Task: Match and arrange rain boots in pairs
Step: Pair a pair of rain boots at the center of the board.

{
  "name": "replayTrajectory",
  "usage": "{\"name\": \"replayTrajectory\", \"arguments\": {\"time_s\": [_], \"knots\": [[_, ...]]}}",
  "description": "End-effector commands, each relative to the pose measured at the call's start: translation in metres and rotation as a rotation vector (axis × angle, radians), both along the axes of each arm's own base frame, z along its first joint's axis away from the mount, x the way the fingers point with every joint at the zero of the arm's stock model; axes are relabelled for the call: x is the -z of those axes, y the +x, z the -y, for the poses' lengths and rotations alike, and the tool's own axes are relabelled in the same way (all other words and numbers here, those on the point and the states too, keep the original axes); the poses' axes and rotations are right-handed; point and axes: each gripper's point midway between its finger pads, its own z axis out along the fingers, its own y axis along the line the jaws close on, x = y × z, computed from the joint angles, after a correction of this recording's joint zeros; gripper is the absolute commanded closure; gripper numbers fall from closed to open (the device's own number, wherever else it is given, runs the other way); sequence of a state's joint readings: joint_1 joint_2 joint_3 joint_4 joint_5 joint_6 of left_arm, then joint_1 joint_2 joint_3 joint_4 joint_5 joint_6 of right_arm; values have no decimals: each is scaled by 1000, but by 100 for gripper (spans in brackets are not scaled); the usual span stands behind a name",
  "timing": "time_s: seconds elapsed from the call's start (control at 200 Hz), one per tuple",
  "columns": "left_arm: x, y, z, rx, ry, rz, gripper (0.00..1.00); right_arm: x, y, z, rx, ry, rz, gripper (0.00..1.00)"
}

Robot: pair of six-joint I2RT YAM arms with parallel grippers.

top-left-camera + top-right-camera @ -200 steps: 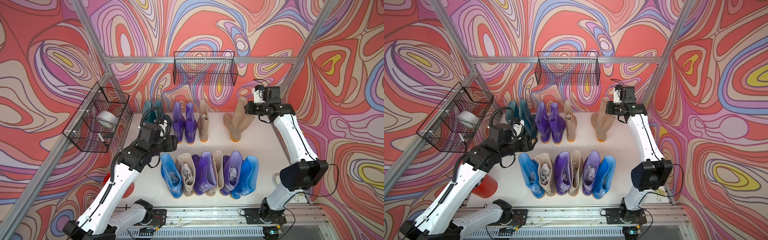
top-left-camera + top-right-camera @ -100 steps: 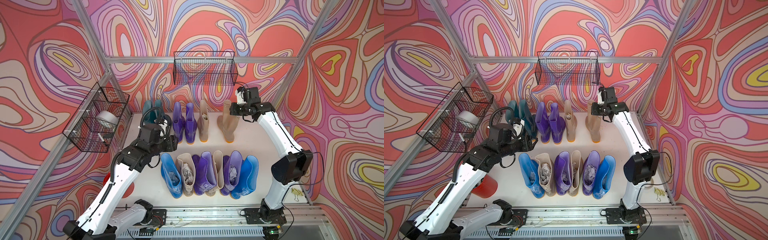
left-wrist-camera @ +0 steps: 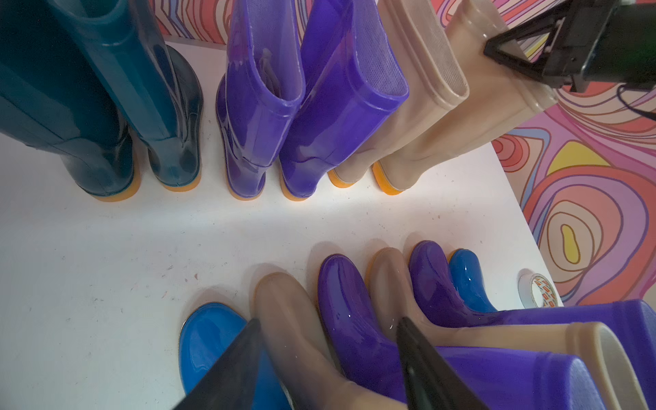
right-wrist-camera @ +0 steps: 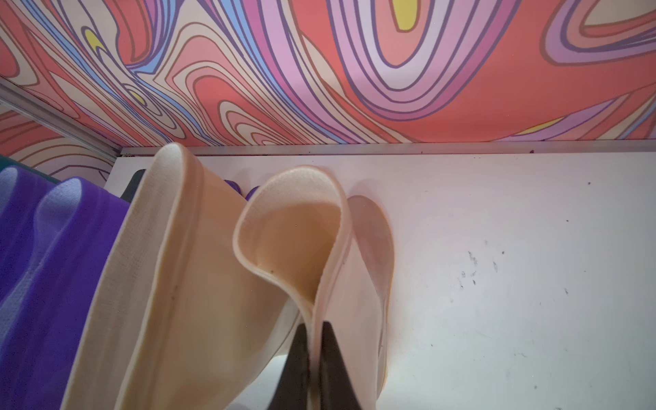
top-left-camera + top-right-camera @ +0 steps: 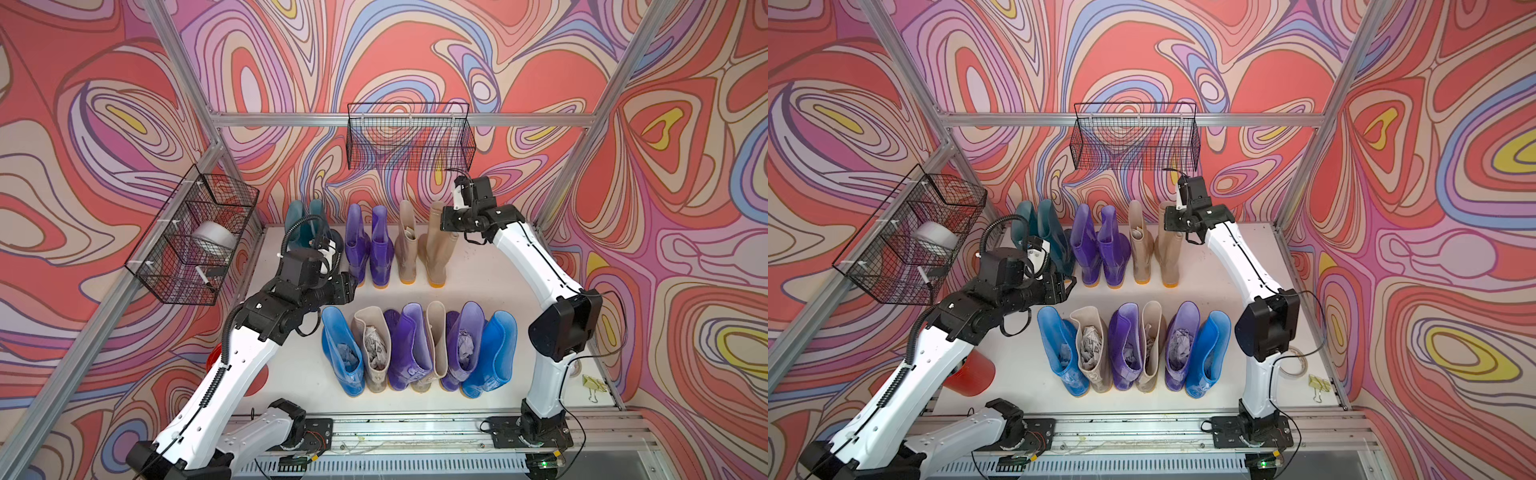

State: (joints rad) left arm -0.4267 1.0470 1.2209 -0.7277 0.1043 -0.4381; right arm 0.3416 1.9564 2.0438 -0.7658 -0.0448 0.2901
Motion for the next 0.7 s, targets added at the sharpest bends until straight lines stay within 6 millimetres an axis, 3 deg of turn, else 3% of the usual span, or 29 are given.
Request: {"name": "replayTrajectory", "arguments": {"time_s": [0.0, 0.25, 0.376, 0.691], "knots": [[-1, -4, -1, 7, 7, 17, 37, -37, 15, -20, -7, 68, 129, 100], [-2, -6, -4, 0, 12, 20, 37, -32, 15, -45, -40, 101, 118, 99], [-1, -7, -5, -5, 16, 19, 37, -30, 16, -48, -42, 108, 111, 96], [-3, -9, -10, -20, 30, 27, 37, -32, 12, -45, -44, 94, 113, 75]]}}
